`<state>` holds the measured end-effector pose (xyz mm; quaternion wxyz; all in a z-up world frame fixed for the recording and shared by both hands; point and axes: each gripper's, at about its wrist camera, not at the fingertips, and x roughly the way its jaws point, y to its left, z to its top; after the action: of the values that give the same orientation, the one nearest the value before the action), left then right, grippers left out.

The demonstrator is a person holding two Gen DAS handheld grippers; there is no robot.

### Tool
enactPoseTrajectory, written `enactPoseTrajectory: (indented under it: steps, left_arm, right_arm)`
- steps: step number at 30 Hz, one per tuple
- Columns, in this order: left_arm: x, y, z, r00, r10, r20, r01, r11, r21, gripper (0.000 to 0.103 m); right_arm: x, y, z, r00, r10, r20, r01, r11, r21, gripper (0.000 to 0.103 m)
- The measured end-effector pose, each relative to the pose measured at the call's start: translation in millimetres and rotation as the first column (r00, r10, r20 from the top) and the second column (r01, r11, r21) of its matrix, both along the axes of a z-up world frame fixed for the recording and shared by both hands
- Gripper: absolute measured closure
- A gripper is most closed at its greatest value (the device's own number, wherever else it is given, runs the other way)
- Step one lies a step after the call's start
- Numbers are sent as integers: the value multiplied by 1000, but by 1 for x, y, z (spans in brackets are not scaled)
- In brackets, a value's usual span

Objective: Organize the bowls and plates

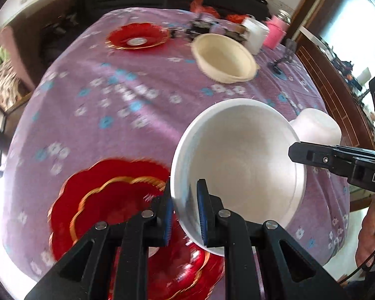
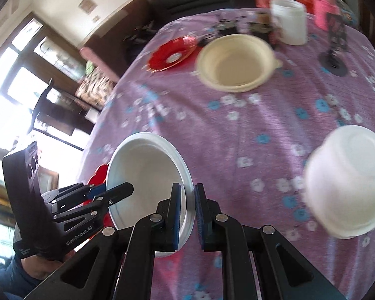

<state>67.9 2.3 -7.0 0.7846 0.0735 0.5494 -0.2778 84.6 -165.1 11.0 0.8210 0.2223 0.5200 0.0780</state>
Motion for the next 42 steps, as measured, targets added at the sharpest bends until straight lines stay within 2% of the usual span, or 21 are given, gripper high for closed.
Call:
enactPoseTrajectory:
  steps: [7,14,19,26,35,38,40,42]
  left_arm:
    - [-7,66,-4,993,116,-6,-116,993,0,88]
    - [-13,103,-27,980,192,-48,-191,981,22,87]
    - [-15,113,-37,976,213,-55,-211,977,32,87]
    - [-14,113,-42,979,202,-32,-200,978,56,87]
    - [-14,111,-45,980,198,-29,-196,978,69,87]
    - [-14,111,-45,979,203,-25,-201,977,70,84]
    - [-14,112,-44,978,208,-24,-206,976,70,79]
    - [-14,113,-42,977,212,-21,-210,975,68,75]
  right_arm:
    - [12,62,-10,990,136,-20,-137,991,-10,91]
    - [23,105,-28,970,235,-63,-238,971,-39,90]
    - [26,118,-48,960,257,-115,-262,964,-35,90]
    - [32,126,-60,953,264,-147,-271,962,-35,90]
    - [34,125,-65,955,255,-152,-261,965,-21,90]
    - [32,124,-63,954,257,-152,-262,965,-14,90]
    - [30,122,-61,955,257,-146,-261,965,-8,84]
    - [29,121,-58,957,257,-133,-260,965,-10,72]
